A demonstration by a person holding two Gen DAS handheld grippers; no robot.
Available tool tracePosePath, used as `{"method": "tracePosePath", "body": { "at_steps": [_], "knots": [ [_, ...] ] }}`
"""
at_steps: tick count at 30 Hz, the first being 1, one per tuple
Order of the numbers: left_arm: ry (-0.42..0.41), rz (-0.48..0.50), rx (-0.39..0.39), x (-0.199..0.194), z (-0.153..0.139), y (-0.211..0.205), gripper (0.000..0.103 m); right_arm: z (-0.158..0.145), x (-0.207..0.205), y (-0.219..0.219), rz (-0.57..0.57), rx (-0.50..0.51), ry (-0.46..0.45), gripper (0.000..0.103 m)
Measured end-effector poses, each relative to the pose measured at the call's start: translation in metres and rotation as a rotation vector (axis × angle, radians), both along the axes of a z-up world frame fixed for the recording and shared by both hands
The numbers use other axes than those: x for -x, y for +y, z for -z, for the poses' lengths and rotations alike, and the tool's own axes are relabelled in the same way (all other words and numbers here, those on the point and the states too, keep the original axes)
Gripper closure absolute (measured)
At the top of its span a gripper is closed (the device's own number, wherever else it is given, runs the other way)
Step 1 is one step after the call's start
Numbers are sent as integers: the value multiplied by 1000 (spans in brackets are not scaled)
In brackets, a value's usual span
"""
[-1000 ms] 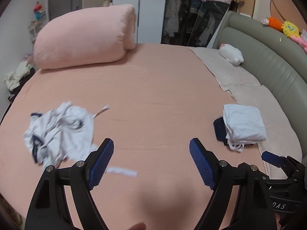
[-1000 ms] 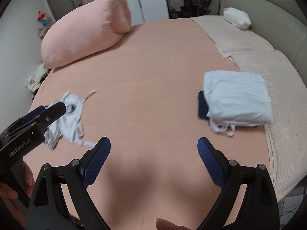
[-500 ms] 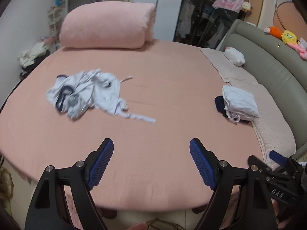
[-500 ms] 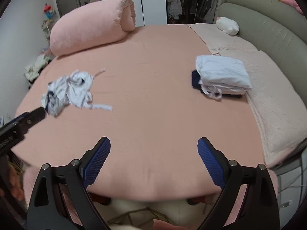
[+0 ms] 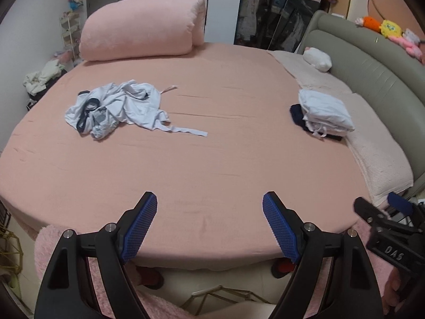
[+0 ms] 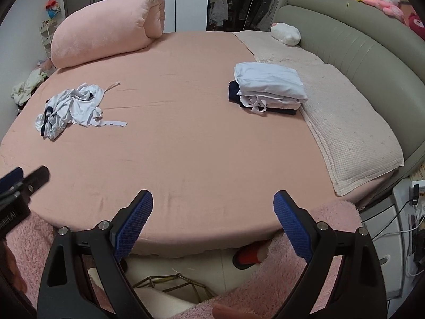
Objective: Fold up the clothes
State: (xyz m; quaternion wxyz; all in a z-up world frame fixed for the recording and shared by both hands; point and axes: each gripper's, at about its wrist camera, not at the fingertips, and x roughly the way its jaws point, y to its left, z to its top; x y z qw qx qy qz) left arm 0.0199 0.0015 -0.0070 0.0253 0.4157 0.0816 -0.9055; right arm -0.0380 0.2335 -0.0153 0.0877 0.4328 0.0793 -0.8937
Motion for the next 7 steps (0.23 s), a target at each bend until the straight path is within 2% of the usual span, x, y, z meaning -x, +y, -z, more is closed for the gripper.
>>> {"method": "tracePosePath", "body": {
  "at_steps": [2,7],
  "knots": [
    [-2,0,-21,-1,0,0,19,-3,-1,-1,-9,3,7,9],
    [2,-2,-7,-4,0,0,19,-4,-4,-2,-17,13,5,9]
  ]
}}
